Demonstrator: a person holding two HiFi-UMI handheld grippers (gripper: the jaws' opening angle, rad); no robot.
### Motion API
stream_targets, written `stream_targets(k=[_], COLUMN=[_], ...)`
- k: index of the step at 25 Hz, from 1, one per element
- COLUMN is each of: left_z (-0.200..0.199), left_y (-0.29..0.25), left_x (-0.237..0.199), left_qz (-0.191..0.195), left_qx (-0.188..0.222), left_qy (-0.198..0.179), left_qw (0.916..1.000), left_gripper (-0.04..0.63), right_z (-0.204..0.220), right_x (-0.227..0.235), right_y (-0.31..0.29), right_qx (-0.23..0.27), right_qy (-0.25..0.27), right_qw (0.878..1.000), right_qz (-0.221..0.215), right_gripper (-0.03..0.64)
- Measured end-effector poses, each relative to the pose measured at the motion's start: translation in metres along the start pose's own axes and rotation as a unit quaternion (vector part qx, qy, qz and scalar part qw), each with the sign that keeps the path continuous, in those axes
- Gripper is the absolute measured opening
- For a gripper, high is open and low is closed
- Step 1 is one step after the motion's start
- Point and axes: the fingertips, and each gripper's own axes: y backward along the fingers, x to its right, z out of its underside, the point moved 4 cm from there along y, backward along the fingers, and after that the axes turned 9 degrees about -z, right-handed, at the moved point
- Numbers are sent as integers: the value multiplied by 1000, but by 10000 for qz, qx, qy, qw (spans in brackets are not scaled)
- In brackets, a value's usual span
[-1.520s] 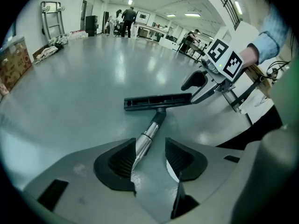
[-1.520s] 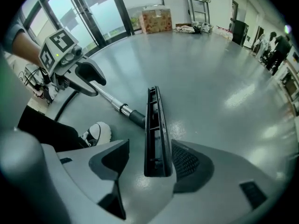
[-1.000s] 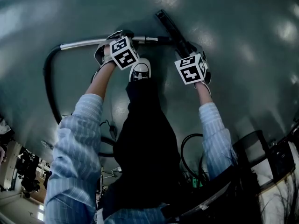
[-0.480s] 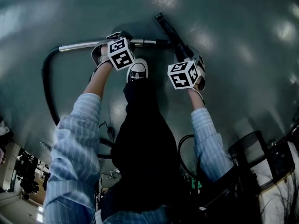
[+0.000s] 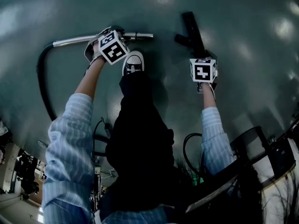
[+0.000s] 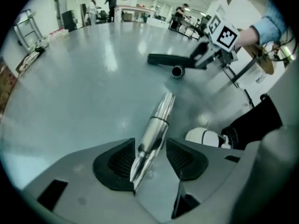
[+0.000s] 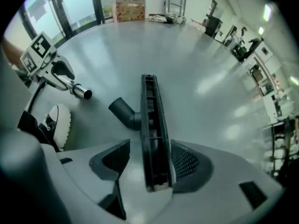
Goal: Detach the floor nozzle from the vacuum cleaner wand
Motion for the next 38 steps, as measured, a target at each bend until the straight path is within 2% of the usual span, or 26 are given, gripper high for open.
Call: stream_targets(k=[3, 7, 9, 12, 14, 18, 22, 24, 27, 29, 32, 38], left_z=[-10, -16, -17, -26, -22, -5, -4, -6, -8, 1, 16, -12], left_y=[28, 86, 116, 163, 199, 267, 314, 334, 360, 372, 377, 399], left_x=[6, 24, 30, 40, 53, 74, 85, 93, 107, 115, 121, 106], left_qz=[-66, -193, -239, -317, -308, -298, -429, -352, -222, -221, -192, -53], left_qx=[346, 451, 501, 843, 983, 954, 1058, 1184, 1360, 1308, 1111, 1092], left_qy=[693, 946, 1237, 2029, 2416, 2639, 2830, 3087, 3580, 3817, 3914, 3795], left_qw=[9970, 9943, 9908, 9751, 9649, 9594, 9523, 9431, 9235, 9147, 9133, 9187], left_gripper=[186, 186, 186, 186, 186, 186, 186, 185, 184, 184, 184, 184], right_z=[11, 9, 4, 0, 0, -6, -24, -32, -41, -47, -59, -77], right_x=[-3, -20, -32, -46, -62, -96, -114, -120, -123, -128, -139, -137], right_y=[15, 61, 82, 115, 143, 205, 255, 282, 326, 351, 378, 438], right_qx=[211, 489, 591, 707, 750, 849, 1033, 1234, 1446, 1497, 1616, 1910], right_qy=[-647, -938, -1082, -1383, -1549, -1813, -2056, -2238, -2556, -2685, -2753, -2801], right_qw=[9976, 9939, 9910, 9838, 9791, 9718, 9618, 9531, 9399, 9352, 9300, 9213], right_qz=[-95, -307, -530, -898, -1084, -1248, -1481, -1621, -1740, -1756, -1822, -1903], right_gripper=[259, 259, 258, 258, 258, 258, 258, 258, 258, 258, 258, 256])
